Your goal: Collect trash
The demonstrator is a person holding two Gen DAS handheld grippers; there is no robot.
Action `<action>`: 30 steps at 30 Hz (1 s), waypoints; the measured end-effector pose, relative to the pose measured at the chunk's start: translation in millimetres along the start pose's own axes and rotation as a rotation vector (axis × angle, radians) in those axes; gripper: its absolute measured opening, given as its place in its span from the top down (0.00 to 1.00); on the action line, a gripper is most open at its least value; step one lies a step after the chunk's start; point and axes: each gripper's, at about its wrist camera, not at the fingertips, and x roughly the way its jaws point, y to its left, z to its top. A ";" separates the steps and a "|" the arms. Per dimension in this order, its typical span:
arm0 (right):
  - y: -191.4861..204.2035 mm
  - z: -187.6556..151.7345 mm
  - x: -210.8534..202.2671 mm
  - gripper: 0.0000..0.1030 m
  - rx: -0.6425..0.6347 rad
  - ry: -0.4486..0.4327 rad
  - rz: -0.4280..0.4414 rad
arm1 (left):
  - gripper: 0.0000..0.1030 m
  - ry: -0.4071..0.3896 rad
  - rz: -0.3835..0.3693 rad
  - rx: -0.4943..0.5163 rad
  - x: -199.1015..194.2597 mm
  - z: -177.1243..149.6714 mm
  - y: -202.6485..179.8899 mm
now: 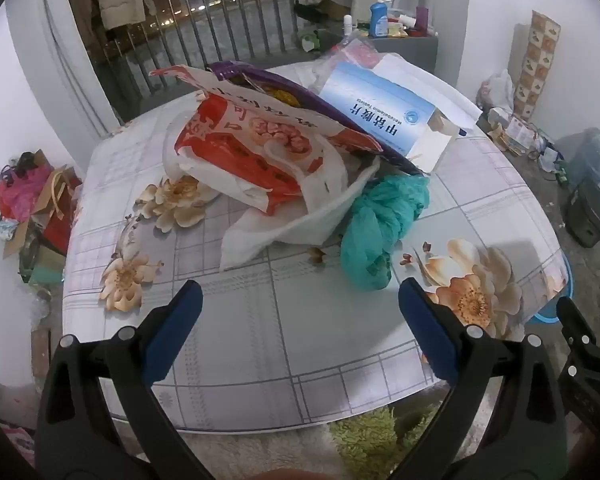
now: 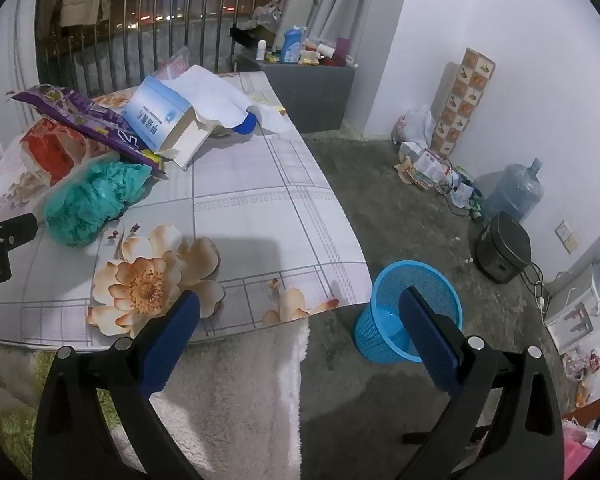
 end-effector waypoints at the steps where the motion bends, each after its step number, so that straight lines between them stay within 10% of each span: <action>1: 0.1 0.2 0.1 0.06 -0.002 0.001 -0.002 | 0.09 -0.001 0.002 0.002 0.0 0.0 -0.1; 30: -0.5 2.7 -1.6 0.06 0.002 -0.008 0.005 | 0.09 0.007 -0.004 -0.011 1.7 -0.9 2.4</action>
